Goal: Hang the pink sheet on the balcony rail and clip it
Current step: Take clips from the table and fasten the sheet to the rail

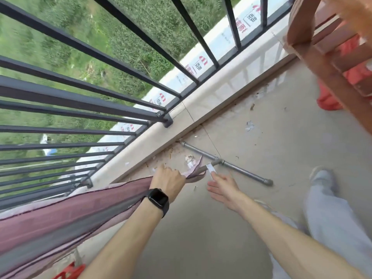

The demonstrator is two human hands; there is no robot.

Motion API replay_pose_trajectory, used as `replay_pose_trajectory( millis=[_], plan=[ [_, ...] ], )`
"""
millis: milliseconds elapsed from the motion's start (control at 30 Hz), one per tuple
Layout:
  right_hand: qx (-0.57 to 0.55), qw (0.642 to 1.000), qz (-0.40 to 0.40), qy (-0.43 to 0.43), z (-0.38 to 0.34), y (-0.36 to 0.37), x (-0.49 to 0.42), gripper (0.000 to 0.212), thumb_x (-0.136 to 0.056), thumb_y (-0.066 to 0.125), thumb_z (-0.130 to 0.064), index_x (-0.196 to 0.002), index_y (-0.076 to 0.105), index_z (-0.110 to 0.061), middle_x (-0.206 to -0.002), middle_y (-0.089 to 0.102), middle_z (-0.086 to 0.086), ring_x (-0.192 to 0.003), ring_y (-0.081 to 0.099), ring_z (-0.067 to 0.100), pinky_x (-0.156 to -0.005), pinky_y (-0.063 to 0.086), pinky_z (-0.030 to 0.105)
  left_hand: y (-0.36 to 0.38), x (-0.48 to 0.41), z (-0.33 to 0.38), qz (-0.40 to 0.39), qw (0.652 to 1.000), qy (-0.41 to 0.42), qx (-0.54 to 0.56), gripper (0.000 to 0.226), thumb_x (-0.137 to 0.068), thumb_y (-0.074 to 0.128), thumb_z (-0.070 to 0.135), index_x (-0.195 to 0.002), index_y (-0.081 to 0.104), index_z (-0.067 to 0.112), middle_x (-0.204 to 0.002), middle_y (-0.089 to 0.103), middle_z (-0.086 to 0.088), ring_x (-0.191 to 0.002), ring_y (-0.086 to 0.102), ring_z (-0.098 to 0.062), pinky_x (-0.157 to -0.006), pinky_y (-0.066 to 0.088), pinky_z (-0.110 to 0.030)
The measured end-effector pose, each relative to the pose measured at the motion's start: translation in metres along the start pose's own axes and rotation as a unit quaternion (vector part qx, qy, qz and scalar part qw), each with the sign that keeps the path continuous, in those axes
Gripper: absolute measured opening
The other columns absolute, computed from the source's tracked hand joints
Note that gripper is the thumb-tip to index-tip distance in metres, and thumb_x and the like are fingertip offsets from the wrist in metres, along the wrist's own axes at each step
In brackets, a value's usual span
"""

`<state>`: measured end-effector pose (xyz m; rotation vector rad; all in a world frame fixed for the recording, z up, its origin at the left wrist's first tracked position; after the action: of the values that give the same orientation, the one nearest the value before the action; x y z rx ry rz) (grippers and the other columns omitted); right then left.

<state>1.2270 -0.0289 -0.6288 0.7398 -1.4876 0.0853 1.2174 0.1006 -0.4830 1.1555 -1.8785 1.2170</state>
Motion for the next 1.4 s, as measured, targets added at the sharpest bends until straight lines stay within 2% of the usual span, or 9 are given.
replay_pose_trajectory(
  millis=[100, 300, 467, 667, 800, 900, 1133, 1300, 1400],
  plan=[
    [-0.158, 0.985, 0.016, 0.063, 0.013, 0.029, -0.026, 0.02, -0.099, 0.058, -0.037, -0.092, 0.051, -0.019, -0.101, 0.063, 0.014, -0.095, 0.069, 0.028, -0.085, 0.058, 0.044, -0.001, -0.005, -0.002, -0.003, 1.0, 0.001, 0.0, 0.033, -0.09, 0.042, -0.003, -0.1, 0.063, 0.02, -0.103, 0.068, -0.004, -0.1, 0.062, -0.027, -0.079, 0.033, -0.035],
    [-0.197, 0.977, 0.069, 0.052, 0.011, 0.058, -0.064, 0.031, -0.092, 0.061, -0.018, -0.116, 0.061, 0.001, -0.091, 0.075, 0.02, -0.06, 0.073, 0.023, -0.048, 0.056, 0.027, 0.017, -0.024, 0.0, -0.024, 0.995, -0.048, 0.085, 0.024, -0.096, 0.045, 0.023, -0.118, 0.054, 0.023, -0.114, 0.06, -0.003, -0.107, 0.059, -0.027, -0.08, 0.039, -0.038],
    [-0.189, 0.98, 0.015, 0.056, 0.009, 0.052, -0.063, 0.032, -0.101, 0.051, -0.027, -0.096, 0.068, -0.001, -0.088, 0.075, 0.017, -0.08, 0.073, 0.022, -0.069, 0.058, 0.03, 0.049, -0.07, 0.014, -0.086, 0.983, -0.105, 0.126, 0.032, -0.091, 0.052, 0.036, -0.12, 0.051, 0.02, -0.12, 0.062, -0.002, -0.115, 0.054, -0.025, -0.083, 0.039, -0.037],
    [-0.103, 0.988, -0.109, 0.03, 0.008, 0.03, -0.073, 0.03, -0.101, 0.053, -0.035, -0.114, 0.064, -0.01, -0.107, 0.076, 0.004, -0.1, 0.072, 0.017, -0.096, 0.052, 0.039, 0.045, -0.104, 0.038, -0.06, 0.995, -0.054, 0.061, 0.03, -0.099, 0.043, 0.013, -0.122, 0.061, 0.019, -0.126, 0.056, -0.003, -0.122, 0.05, -0.028, -0.092, 0.041, -0.041],
    [0.109, 0.991, -0.003, -0.078, -0.003, -0.019, -0.078, 0.024, -0.089, 0.07, -0.036, -0.106, 0.062, -0.021, -0.107, 0.073, 0.0, -0.093, 0.07, 0.015, -0.08, 0.056, 0.032, 0.048, -0.103, 0.048, -0.031, 0.999, -0.005, 0.009, 0.03, -0.103, 0.037, 0.013, -0.119, 0.062, 0.017, -0.119, 0.062, -0.005, -0.114, 0.055, -0.029, -0.088, 0.041, -0.038],
    [0.274, 0.947, 0.045, -0.164, -0.024, -0.044, -0.072, 0.02, -0.079, 0.079, -0.032, -0.088, 0.061, -0.035, -0.096, 0.07, -0.012, -0.085, 0.066, 0.004, -0.072, 0.051, 0.024, 0.044, -0.102, 0.051, 0.008, 1.0, 0.019, -0.023, 0.036, -0.106, 0.029, 0.02, -0.118, 0.063, 0.014, -0.113, 0.064, -0.007, -0.109, 0.057, -0.029, -0.087, 0.041, -0.037],
    [0.509, 0.781, 0.024, -0.36, -0.067, -0.025, -0.07, 0.034, -0.083, 0.076, -0.029, -0.114, 0.066, -0.019, -0.113, 0.063, 0.001, -0.109, 0.058, 0.021, -0.092, 0.045, 0.032, 0.064, -0.105, 0.049, -0.031, 0.999, -0.005, 0.003, 0.032, -0.102, 0.034, 0.009, -0.119, 0.06, 0.011, -0.12, 0.056, -0.01, -0.113, 0.051, -0.03, -0.089, 0.038, -0.038],
    [0.576, 0.695, 0.017, -0.429, -0.08, -0.01, -0.062, 0.03, -0.081, 0.078, -0.022, -0.108, 0.071, -0.009, -0.104, 0.061, 0.008, -0.101, 0.062, 0.032, -0.083, 0.053, 0.041, 0.055, -0.11, 0.041, 0.002, 0.998, -0.031, 0.046, 0.046, -0.076, 0.076, 0.055, -0.065, 0.062, 0.013, -0.059, 0.061, -0.005, -0.057, 0.061, -0.023, -0.05, 0.036, -0.027],
    [0.581, 0.667, 0.004, -0.468, -0.081, -0.001, -0.059, 0.02, -0.08, 0.078, -0.018, -0.098, 0.072, -0.01, -0.096, 0.061, 0.006, -0.091, 0.063, 0.032, -0.071, 0.056, 0.048, 0.076, -0.115, 0.049, -0.018, 0.999, -0.009, 0.036, 0.049, -0.1, 0.042, 0.052, -0.095, 0.064, 0.01, -0.093, 0.068, -0.008, -0.093, 0.063, -0.028, -0.068, 0.035, -0.032]
  ],
)
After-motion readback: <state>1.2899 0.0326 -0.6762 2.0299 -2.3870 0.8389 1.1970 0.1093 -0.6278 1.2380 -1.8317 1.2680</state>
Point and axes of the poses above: each hand's wrist, its own x-axis away from the middle knuckle, its own y-axis out of the palm, z = x × y, the point moved 7 cm from there along -x, towards the middle knuckle
